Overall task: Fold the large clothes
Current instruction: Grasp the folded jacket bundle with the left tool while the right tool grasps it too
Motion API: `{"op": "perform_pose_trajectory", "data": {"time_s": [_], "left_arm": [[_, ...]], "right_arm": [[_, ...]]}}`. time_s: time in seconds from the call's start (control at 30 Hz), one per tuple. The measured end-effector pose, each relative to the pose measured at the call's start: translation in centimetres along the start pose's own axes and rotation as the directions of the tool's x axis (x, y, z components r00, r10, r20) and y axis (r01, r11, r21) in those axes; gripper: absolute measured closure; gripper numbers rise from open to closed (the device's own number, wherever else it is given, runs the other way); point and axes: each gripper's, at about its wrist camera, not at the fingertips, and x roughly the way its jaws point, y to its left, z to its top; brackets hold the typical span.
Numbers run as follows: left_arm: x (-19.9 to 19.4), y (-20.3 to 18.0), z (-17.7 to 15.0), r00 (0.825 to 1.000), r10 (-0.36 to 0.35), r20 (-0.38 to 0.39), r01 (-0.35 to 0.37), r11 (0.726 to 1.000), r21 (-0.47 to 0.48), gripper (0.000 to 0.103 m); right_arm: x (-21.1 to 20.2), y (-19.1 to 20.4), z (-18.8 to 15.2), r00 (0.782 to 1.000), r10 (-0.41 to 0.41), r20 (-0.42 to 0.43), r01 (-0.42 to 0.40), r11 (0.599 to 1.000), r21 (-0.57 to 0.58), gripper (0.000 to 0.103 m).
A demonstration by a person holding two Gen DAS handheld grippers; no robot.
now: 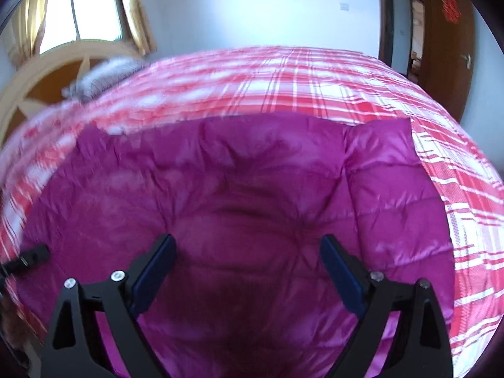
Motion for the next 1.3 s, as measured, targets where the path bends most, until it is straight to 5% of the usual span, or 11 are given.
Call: {"op": "perform_pose_trajectory", "data": {"time_s": [0.2, 0.4, 0.57, 0.77, 0.93, 1.17, 1.3], "left_arm": [[-3.5, -5.0, 1.9, 0.989, -0.126, 0.074, 0.125, 0.992, 0.018, 0.09], [-4.3, -15.3, 4.1, 0.979, -0.191, 0.066, 0.168, 0.952, 0.257, 0.091], [-1.5, -22.3, 4.0, 0.984, -0.178, 0.027, 0.15, 0.894, 0.422, 0.091], [6.0, -29.5, -0.4, 0.991, -0.13, -0.021, 0.117, 0.795, 0.595, 0.09], [13.3, -33.4, -6.5, 0.998, -0.051, 0.044, 0.001, 0.668, 0.744, 0.09], [16.2, -33.8, -10.9, 0.994, -0.002, 0.112, -0.092, 0.552, 0.828, 0.087], [16.2, -34.2, -10.4, 0.995, 0.005, 0.103, -0.087, 0.568, 0.819, 0.087]], "right_arm": [[1.9, 0.5, 0.1, 1.0, -0.011, -0.018, 0.01, 1.0, -0.029, 0.0], [0.3, -1.3, 0.4, 0.994, 0.104, -0.023, -0.104, 0.994, -0.02, 0.001], [-5.5, -6.6, 0.2, 0.975, 0.198, 0.104, -0.208, 0.973, 0.1, 0.002], [-11.0, -16.8, 0.3, 0.949, 0.143, 0.28, -0.236, 0.912, 0.336, 0.002], [-13.7, -21.5, 0.7, 0.911, 0.129, 0.392, -0.307, 0.848, 0.433, 0.003], [-13.3, -22.5, 2.1, 0.894, 0.298, 0.335, -0.412, 0.843, 0.346, 0.02], [-11.0, -20.7, 3.8, 0.848, 0.458, 0.267, -0.523, 0.807, 0.275, 0.02]]}}
